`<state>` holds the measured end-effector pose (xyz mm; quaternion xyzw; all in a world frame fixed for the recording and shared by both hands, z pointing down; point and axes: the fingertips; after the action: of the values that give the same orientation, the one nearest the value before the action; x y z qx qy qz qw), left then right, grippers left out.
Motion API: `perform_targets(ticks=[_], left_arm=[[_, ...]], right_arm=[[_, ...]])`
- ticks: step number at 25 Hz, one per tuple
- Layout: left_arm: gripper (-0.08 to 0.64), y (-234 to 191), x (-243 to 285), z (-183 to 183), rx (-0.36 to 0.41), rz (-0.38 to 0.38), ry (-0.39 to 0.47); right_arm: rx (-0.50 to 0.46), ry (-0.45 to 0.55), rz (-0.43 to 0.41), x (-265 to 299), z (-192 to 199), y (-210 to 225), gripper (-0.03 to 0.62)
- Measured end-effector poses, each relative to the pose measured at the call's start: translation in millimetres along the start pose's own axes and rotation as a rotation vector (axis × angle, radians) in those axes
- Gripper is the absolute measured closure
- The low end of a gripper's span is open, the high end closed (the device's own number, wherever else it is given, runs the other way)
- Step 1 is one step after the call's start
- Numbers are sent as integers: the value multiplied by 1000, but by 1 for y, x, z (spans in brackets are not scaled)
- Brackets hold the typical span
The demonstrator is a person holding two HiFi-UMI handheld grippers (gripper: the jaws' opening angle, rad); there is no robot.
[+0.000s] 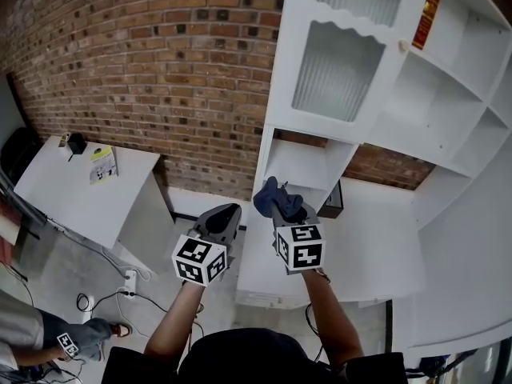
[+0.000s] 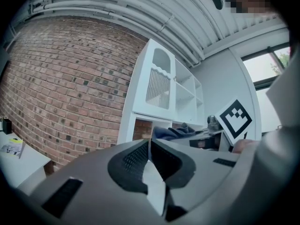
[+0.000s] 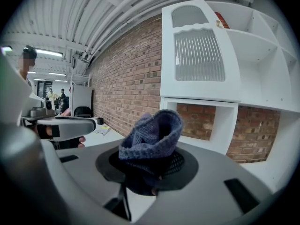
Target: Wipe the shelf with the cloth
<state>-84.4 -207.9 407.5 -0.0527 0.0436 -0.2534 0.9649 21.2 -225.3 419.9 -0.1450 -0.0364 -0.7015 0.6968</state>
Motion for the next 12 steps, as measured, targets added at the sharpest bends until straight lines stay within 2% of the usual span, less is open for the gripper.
perform_targets(ticks=[12], left_arm=[[529, 35, 4, -3, 6, 6, 22]], right_arm=[[-2, 41, -4, -37, -2, 13, 454]])
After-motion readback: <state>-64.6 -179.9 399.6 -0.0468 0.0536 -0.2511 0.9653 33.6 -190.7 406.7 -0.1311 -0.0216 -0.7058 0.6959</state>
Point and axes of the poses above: the fingertips, and each gripper's own axes: x forward along the fingers, y to its right, z out of its underside, and after that the axes turned 14 degrees about z, right-handed
